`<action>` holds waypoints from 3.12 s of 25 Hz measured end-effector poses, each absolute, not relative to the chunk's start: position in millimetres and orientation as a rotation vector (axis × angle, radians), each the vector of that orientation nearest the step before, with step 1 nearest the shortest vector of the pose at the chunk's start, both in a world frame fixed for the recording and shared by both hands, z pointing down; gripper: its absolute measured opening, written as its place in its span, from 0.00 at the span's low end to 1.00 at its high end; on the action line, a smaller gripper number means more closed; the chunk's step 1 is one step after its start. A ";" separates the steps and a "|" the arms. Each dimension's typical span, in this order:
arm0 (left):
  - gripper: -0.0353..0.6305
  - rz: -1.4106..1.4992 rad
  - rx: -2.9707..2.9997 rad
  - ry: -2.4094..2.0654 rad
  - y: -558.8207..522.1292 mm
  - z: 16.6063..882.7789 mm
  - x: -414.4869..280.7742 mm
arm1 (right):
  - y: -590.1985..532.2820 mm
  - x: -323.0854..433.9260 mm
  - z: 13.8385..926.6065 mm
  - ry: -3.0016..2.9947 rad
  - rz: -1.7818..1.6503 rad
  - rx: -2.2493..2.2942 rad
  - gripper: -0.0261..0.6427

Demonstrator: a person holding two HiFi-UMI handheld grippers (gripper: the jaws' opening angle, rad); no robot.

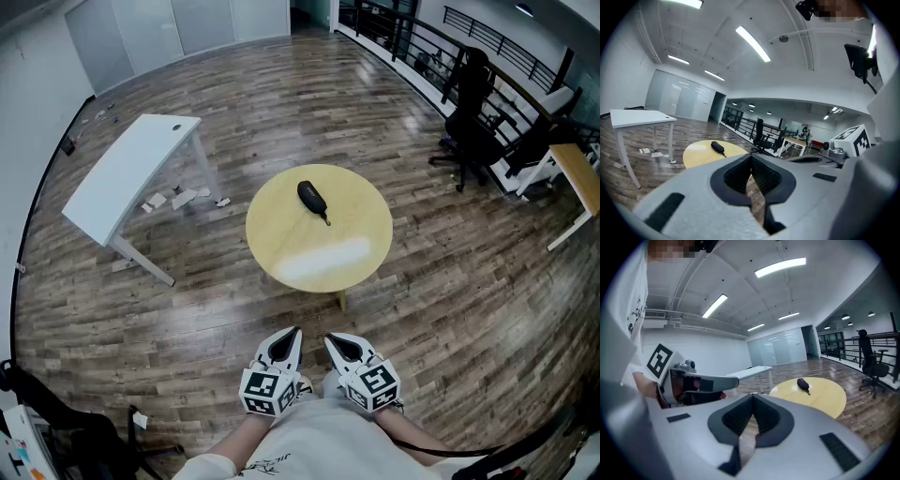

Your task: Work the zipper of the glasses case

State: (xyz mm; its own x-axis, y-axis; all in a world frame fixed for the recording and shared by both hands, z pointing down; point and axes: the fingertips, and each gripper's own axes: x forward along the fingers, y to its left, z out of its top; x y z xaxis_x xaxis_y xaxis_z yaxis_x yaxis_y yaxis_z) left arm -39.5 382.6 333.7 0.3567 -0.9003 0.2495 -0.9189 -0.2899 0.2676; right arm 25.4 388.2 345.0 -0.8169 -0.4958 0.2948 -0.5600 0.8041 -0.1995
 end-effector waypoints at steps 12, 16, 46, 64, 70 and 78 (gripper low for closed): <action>0.06 0.116 2.178 -1.719 257.2 348.8 -80.7 | 239.0 8.2 355.0 -2.761 0.346 0.861 0.04; 0.06 0.131 2.188 -1.759 180.6 341.2 -80.0 | 163.3 6.3 347.0 -2.788 0.320 0.817 0.04; 0.06 0.173 2.173 -1.703 25.7 352.9 -141.8 | 1.5 -22.3 384.1 -2.651 0.428 0.966 0.04; 0.06 0.308 2.096 -1.702 -25.7 426.1 -175.2 | -132.2 -80.0 558.6 -2.387 0.418 0.717 0.39; 0.06 0.341 2.059 -1.698 -15.7 438.0 -178.4 | -143.8 -115.2 587.8 -2.301 0.380 0.564 0.49; 0.06 0.337 2.035 -1.694 -12.4 443.7 -180.1 | -139.2 -122.2 611.2 -2.212 0.323 0.478 0.50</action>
State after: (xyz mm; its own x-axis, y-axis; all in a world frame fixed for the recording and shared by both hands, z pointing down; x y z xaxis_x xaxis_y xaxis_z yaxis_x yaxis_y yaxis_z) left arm -180.1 -12.4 443.7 0.2083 -0.8573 0.4707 -0.9722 -0.1289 0.1955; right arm -122.2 -139.2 611.2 -0.5833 -0.2284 0.7795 -0.4419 0.8944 -0.0686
